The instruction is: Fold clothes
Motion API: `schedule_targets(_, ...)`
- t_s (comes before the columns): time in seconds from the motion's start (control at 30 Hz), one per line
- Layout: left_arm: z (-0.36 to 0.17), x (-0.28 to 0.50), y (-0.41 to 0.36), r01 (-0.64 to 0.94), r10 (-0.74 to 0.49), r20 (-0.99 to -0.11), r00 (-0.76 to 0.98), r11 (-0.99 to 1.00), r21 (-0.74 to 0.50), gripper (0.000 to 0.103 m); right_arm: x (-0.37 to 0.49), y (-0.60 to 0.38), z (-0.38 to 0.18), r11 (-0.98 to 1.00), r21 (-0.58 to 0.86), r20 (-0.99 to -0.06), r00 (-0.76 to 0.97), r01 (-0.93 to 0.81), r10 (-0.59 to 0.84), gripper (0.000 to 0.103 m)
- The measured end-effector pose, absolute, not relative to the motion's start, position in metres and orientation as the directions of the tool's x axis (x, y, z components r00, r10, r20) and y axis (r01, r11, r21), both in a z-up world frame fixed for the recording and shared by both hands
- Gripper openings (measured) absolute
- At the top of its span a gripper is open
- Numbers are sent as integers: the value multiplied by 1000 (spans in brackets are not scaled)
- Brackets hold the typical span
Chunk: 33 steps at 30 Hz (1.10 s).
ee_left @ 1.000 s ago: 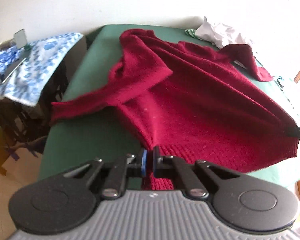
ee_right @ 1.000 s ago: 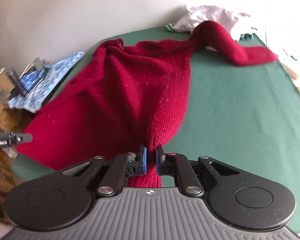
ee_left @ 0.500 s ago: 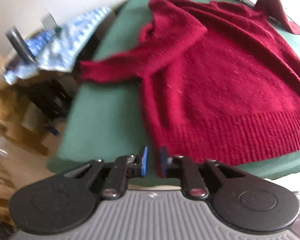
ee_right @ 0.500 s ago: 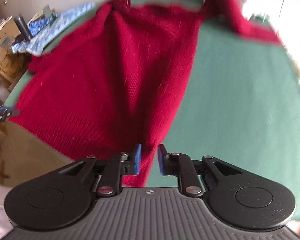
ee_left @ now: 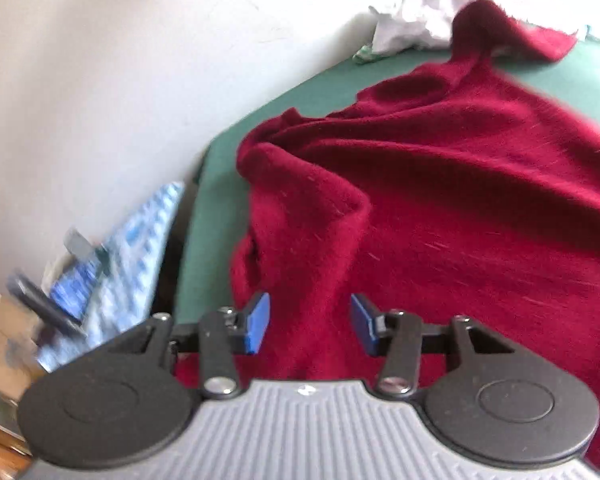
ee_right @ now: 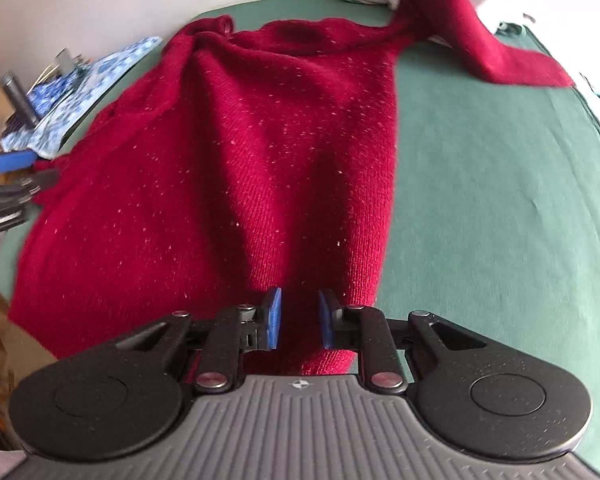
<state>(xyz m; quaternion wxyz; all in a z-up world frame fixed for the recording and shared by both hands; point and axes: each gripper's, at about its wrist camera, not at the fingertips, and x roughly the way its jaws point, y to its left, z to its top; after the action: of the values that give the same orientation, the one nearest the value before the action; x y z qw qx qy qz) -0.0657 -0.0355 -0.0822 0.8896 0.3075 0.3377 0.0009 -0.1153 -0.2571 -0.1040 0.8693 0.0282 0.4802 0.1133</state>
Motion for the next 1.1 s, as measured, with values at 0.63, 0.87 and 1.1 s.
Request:
schedule_targets(0.63, -51, 42, 135, 2, 251, -662, 707, 934, 356, 10, -120, -203, -114, 1000, 17, -805, 593, -12, 21, 80)
schedule_targets(0.87, -92, -15, 20, 460, -71, -627, 776, 744, 484, 46, -104, -201, -113, 1000, 11, -831, 557, 22, -3, 79)
schedule_targets(1.1, -107, -2, 10, 409, 11, -632, 775, 753, 515, 4, -99, -202, -108, 1000, -17, -809, 588, 2, -15, 20)
